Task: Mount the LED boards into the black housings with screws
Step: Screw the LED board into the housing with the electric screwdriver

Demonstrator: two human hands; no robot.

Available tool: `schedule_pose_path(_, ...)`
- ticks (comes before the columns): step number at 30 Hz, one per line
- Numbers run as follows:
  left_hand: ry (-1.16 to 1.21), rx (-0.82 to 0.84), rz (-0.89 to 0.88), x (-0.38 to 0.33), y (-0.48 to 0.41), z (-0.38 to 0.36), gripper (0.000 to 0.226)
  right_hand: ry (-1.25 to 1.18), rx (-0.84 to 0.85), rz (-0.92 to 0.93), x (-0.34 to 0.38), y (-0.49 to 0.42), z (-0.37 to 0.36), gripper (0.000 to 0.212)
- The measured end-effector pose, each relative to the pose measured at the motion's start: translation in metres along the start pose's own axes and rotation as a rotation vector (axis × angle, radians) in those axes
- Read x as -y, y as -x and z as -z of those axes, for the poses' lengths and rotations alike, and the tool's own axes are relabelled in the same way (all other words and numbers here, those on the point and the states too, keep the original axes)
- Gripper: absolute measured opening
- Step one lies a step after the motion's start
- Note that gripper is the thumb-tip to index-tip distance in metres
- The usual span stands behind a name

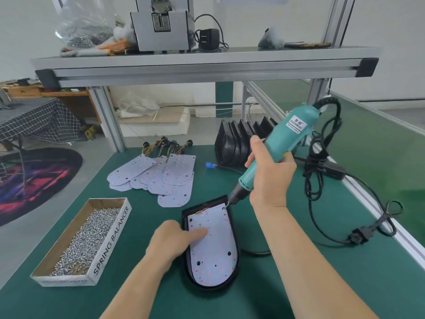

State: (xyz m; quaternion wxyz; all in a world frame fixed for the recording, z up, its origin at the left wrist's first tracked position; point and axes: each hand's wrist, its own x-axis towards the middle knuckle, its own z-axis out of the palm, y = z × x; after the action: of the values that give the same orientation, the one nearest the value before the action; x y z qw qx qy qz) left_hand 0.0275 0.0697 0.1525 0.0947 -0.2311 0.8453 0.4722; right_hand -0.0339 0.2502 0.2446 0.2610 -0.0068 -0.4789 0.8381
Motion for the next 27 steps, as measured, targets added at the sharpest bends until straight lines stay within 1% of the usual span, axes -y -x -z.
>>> schedule_pose_path(2,0.16,0.12,0.043,-0.011,-0.003,-0.006,0.045,0.086,0.047,0.052,-0.005,-0.001,0.002,0.023)
schedule_pose_path(4,0.251,0.208,0.071,-0.019,-0.006,-0.012,0.039,0.163,0.086,0.1,-0.01,-0.004,0.005,0.024)
schedule_pose_path(6,0.286,0.223,0.07,-0.025,-0.008,-0.017,0.025,0.227,0.108,0.137,-0.015,-0.006,0.009,0.025)
schedule_pose_path(8,0.312,0.203,0.076,-0.027,-0.01,-0.02,0.018,0.274,0.11,0.149,-0.02,-0.008,0.013,0.026)
schedule_pose_path(12,0.311,0.202,0.086,-0.027,-0.013,-0.022,0.016,0.313,0.081,0.141,-0.03,-0.01,0.018,0.032)
schedule_pose_path(17,0.311,0.209,0.094,-0.026,-0.015,-0.022,0.017,0.321,0.08,0.134,-0.038,-0.011,0.016,0.026)
schedule_pose_path(27,0.3,0.218,0.086,-0.023,-0.019,-0.023,0.018,0.353,0.113,0.136,-0.047,-0.008,0.016,0.029)
